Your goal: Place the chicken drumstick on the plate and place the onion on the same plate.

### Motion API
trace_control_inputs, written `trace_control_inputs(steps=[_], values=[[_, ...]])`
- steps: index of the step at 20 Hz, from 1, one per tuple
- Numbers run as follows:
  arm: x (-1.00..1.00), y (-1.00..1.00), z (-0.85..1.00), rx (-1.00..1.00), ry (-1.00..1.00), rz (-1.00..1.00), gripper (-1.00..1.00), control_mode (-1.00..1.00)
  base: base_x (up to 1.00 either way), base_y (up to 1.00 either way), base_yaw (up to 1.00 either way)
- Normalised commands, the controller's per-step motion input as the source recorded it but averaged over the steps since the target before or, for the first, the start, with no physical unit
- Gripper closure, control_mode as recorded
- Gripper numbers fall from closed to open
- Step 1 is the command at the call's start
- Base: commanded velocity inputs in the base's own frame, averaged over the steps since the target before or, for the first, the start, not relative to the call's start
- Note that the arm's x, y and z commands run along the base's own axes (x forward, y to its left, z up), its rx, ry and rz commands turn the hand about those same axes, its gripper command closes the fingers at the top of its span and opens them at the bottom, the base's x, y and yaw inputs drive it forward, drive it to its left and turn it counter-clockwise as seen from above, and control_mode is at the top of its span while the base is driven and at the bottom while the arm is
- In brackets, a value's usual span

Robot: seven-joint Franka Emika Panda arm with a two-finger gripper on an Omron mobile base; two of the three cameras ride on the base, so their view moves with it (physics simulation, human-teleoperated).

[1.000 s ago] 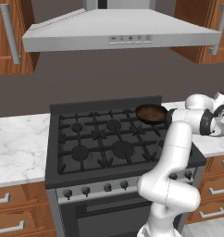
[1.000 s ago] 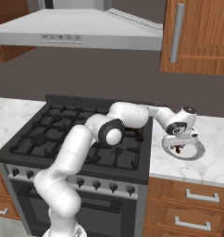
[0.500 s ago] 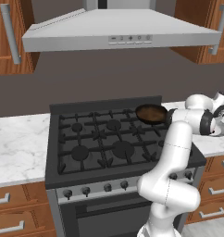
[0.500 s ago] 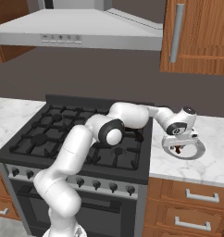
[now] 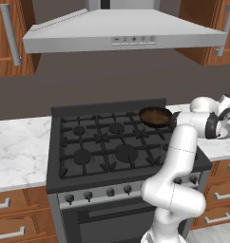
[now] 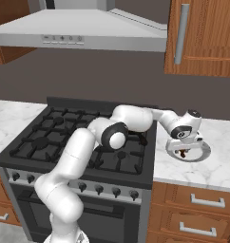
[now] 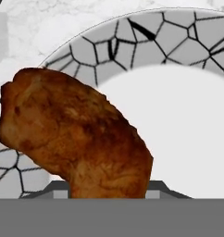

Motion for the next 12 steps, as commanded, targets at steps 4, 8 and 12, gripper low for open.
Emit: trace_control_inputs(steps=[4, 8, 12], values=[[0.0, -0.05, 0.02, 0.0, 0.0, 0.01, -1.0, -1.0, 0.0, 0.0, 0.0], [0.0, -0.1, 0.13, 0.0, 0.0, 0.0, -1.0, -1.0, 0.0, 0.0, 0.0], [0.0, -0.05, 0.19, 0.0, 0.0, 0.01, -1.0, -1.0, 0.0, 0.0, 0.0]])
